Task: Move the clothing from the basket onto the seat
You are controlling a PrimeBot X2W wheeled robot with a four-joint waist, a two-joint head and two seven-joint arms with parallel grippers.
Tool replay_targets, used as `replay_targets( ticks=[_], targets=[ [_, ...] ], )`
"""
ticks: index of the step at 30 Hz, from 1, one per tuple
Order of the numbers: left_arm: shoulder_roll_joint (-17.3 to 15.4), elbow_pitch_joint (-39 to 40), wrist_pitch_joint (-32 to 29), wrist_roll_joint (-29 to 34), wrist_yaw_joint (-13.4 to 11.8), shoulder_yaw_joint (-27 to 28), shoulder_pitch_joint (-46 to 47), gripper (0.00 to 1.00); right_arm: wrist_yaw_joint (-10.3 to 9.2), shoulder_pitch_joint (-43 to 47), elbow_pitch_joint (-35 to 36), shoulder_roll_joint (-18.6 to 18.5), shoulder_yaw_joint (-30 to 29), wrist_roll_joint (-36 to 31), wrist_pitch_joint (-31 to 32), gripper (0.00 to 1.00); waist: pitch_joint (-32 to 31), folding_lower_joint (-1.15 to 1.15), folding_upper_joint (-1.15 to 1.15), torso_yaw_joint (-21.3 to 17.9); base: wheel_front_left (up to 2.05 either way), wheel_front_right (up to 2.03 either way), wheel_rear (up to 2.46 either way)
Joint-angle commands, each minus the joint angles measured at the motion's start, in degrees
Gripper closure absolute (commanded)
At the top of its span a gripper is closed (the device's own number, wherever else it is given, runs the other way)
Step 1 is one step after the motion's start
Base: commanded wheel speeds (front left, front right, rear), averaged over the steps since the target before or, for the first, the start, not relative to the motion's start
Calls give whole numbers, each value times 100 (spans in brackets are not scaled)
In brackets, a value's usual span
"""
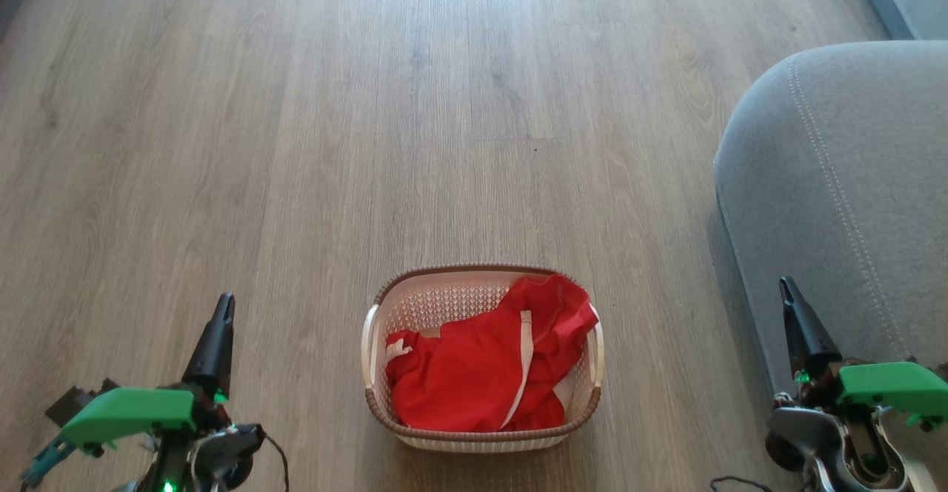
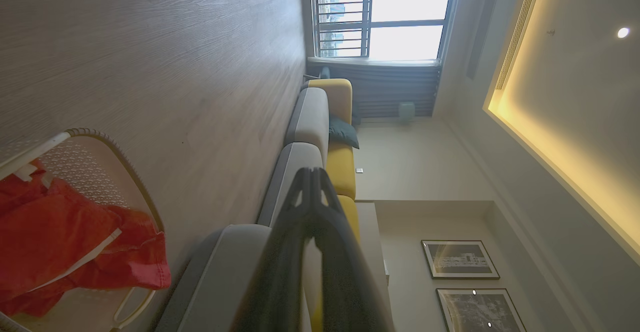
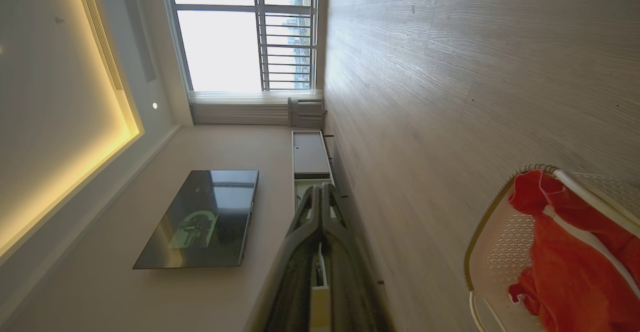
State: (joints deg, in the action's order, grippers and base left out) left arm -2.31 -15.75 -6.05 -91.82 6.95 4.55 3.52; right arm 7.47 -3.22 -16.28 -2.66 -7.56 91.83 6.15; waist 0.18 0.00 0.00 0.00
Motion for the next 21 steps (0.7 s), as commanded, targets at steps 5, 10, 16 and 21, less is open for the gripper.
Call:
replay_targets(
  ticks=[5,10,16,21],
  targets=[
    [-56,172,-42,-37,54,194,266,100,2,-296,225,-21,107,36,32,100,0,0,0,0,0,0,0],
    [-56,172,-42,-37,54,194,266,100,2,-296,225,-21,107,36,32,100,0,0,0,0,0,0,0],
    [-56,172,-42,-37,54,194,266,100,2,-296,225,-21,107,36,32,100,0,0,0,0,0,0,0],
    [-56,172,-42,-37,54,194,266,100,2,-296,225,-21,107,36,32,100,0,0,0,0,0,0,0]
  ],
)
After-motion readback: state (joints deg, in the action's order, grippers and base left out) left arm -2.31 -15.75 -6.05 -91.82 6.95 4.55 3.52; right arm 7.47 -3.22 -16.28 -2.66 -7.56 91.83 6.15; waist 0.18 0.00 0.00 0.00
